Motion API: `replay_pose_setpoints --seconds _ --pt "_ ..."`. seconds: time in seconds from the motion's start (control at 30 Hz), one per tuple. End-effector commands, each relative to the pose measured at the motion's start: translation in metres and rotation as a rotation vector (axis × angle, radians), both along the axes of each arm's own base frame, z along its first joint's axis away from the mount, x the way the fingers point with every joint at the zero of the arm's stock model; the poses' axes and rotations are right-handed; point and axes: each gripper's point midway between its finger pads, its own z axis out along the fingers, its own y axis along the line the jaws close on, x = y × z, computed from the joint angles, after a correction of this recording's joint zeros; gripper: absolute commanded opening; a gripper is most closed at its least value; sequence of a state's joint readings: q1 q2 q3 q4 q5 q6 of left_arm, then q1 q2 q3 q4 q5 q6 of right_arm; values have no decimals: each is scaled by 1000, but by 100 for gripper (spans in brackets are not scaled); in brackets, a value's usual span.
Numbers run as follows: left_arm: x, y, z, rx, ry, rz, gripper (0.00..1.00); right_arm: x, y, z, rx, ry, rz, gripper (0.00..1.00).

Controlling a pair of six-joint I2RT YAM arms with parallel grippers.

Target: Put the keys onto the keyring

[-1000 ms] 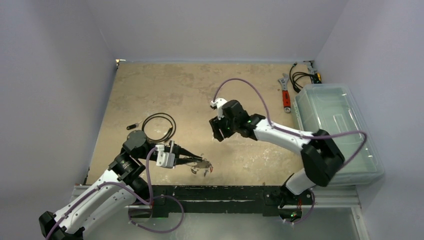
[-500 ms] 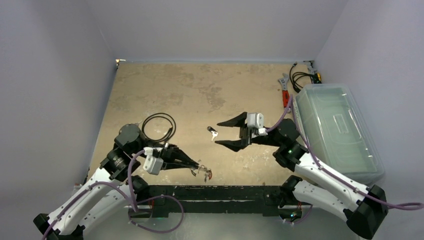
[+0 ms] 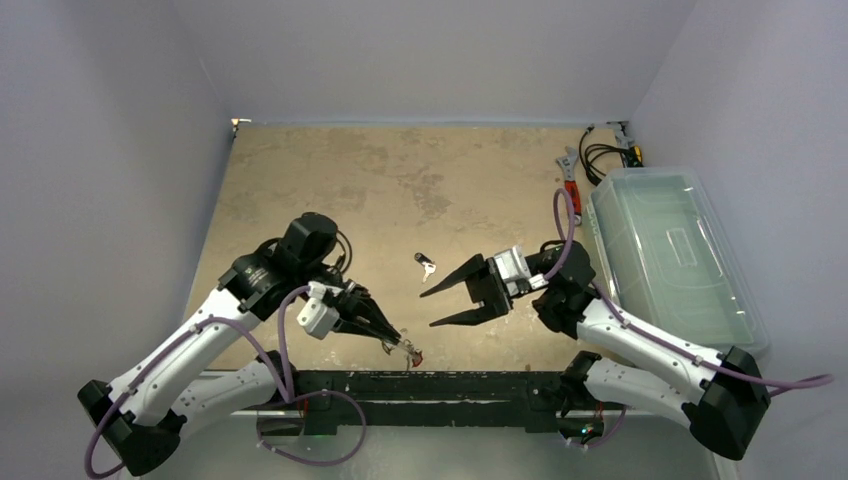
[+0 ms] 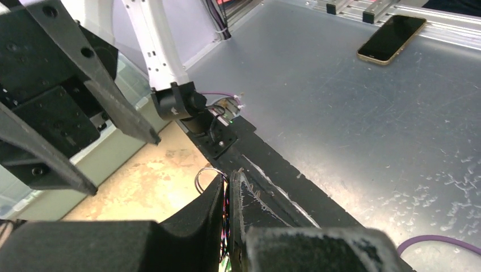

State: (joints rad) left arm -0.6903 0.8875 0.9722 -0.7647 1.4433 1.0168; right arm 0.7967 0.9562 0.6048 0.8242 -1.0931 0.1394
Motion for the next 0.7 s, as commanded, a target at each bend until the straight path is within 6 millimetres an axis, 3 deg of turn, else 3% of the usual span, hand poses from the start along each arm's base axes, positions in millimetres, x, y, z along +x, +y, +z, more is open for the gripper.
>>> replay_pose_setpoints --seconds 0.0,0.13,0.67 --pt "-14 5 12 -94 -40 -83 0 -13 9 15 21 -64 43 49" --pt "-12 4 11 -92 -35 -85 0 -14 18 6 -12 -55 52 42" --pt "-9 3 8 -96 -46 -78 0 -19 38 -14 -94 -47 114 34"
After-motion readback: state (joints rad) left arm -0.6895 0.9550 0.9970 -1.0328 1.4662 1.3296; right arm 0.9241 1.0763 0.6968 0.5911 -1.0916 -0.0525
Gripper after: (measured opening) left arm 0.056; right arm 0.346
